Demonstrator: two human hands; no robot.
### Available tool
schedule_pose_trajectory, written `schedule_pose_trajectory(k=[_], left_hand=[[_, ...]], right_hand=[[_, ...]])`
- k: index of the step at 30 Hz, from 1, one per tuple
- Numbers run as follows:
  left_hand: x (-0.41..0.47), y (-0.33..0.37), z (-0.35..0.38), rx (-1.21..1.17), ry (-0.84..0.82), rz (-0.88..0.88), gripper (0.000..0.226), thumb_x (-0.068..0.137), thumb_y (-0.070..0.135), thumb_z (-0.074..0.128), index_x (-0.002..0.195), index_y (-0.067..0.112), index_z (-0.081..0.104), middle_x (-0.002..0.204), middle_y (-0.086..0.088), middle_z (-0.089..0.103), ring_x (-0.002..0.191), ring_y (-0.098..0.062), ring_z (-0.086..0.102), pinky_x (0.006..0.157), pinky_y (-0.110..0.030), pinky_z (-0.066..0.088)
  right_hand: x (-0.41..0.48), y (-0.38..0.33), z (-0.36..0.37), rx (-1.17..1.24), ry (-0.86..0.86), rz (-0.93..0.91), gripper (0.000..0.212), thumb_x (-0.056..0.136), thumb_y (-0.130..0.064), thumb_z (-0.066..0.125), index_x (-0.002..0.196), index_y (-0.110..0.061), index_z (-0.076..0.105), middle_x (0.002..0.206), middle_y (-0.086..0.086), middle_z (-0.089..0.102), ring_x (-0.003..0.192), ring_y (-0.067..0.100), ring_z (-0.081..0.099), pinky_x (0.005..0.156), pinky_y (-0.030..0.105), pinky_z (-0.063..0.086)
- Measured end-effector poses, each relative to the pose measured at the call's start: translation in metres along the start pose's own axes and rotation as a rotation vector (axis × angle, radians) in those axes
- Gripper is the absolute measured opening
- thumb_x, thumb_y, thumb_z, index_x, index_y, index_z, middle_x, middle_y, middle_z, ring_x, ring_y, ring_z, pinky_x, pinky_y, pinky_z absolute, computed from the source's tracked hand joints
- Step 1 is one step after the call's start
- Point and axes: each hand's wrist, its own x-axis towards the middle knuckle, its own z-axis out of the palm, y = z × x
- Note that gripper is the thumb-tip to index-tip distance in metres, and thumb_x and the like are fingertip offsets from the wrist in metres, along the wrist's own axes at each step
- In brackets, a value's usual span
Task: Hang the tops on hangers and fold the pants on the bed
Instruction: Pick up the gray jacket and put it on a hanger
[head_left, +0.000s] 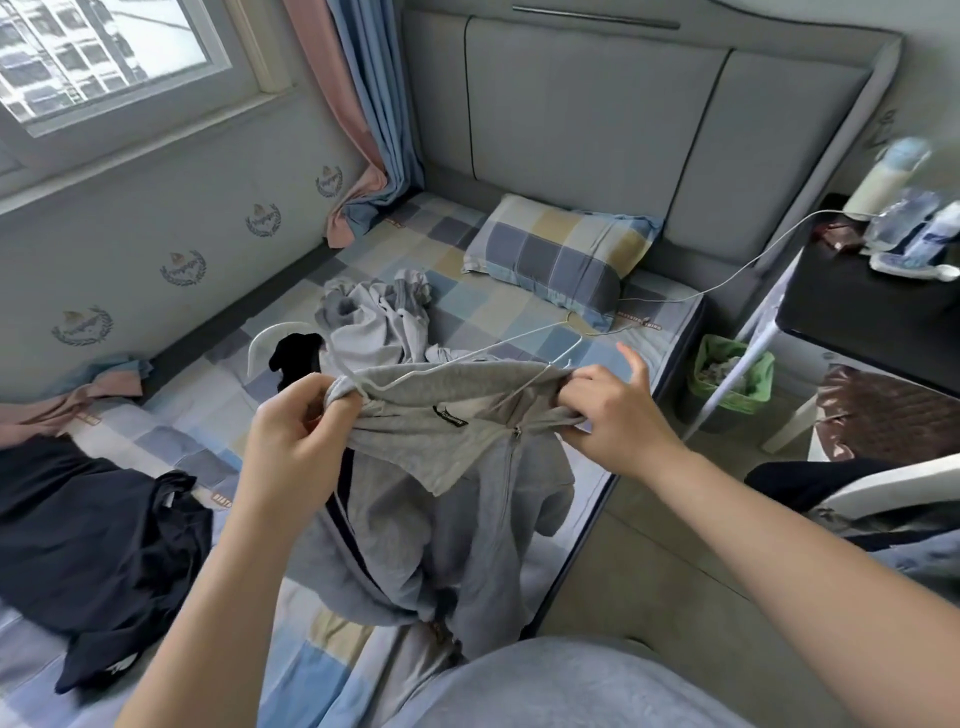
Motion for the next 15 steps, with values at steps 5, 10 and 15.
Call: schedule_pose_trajectory(k=[5, 10, 15], left_hand=[[-0.004, 0.000, -0.011, 0.009, -0.010, -0.038, 0.042, 0.086, 0.037, 0.055, 0.064, 0.002, 0.043, 0.054, 0.006, 0.031, 0.053, -0.011, 0.028, 0.048, -0.027, 0.022], [-0.009, 0.003, -0.020, -0.203, -0.063, -0.072, 0.041, 0.080, 0.039, 0.062, 0.061, 0.005, 0.049, 0.058, -0.006, 0.034, 0.057, -0.020, 0.028, 0.052, -0.037, 0.020], [-0.010, 0.005, -0.026, -0.354, -0.034, -0.134, 0.029, 0.074, 0.037, 0.065, 0.057, 0.016, 0.058, 0.061, -0.006, 0.040, 0.064, -0.024, 0.031, 0.056, -0.035, 0.025]], right_hand=[[0.014, 0.014, -0.018, -0.022, 0.072, -0.025, 0.020, 0.081, -0.035, 0.077, 0.072, -0.021, 0.065, 0.080, -0.011, 0.069, 0.114, 0.028, 0.062, 0.111, 0.067, 0.017], [0.025, 0.014, -0.032, 0.012, 0.048, -0.005, 0.018, 0.079, -0.034, 0.082, 0.077, -0.021, 0.069, 0.088, -0.009, 0.070, 0.118, 0.027, 0.061, 0.111, 0.063, 0.018], [0.032, 0.014, -0.042, 0.077, 0.073, -0.004, 0.019, 0.079, -0.033, 0.084, 0.080, -0.021, 0.070, 0.092, -0.007, 0.068, 0.115, 0.023, 0.062, 0.107, 0.056, 0.027]])
